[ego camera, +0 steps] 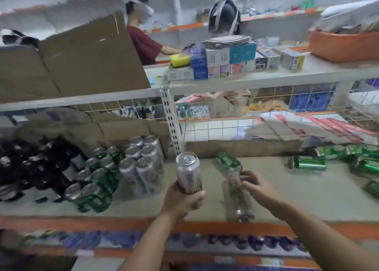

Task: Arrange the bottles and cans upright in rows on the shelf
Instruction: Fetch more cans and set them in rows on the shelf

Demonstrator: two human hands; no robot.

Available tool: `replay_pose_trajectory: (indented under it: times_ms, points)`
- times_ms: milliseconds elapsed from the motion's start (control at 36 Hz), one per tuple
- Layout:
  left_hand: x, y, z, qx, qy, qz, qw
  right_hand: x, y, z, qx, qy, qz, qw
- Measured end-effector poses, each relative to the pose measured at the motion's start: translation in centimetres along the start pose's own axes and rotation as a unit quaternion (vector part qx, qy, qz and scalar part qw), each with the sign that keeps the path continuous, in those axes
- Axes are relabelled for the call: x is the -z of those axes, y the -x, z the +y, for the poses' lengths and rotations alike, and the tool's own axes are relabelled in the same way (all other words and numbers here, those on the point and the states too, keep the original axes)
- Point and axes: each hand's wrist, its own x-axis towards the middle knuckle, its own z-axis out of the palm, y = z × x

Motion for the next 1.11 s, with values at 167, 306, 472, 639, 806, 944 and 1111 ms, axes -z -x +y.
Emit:
replay_pose_trajectory:
  times_ms: [167,306,472,639,806,944,1111]
  points:
    - [0.4,-1.2,-1.8,0.031,-0.047,-0.004,0.998,-2.2,-1.4,4.0,-0.125,0.187,0.016,0.974]
    - [-0.3,-1.9,-2.1,0.038,-0.053,-0.023,0.998,-3.3,-1.6,4.8,-0.126,0.289,0.015,0.949]
    - [-0.5,-3.4,-0.9,0.029,-0.063,-0.031,0.997,-2.0,-2.1,2.7,-0.087,0.319,0.047,0.943]
    - [-1.8,-4.5,0.5,0.019,-0.02,-0.015,0.999,0.1,-2.2,-0.7,0.022,0.296,0.14,0.945]
    - [-3.4,-5.1,0.5,0.025,-0.002,-0.018,1.0,-0.2,-4.0,-1.1,0.076,0.195,0.136,0.968]
    - [-4.5,-5.7,0.5,0.021,-0.003,-0.024,0.999,-0.4,-5.9,-0.4,0.089,0.142,0.092,0.982]
    - [-4.8,-6.9,1.2,0.019,0.006,-0.021,1.0,-0.3,-7.9,-0.5,0.098,0.073,0.044,0.992]
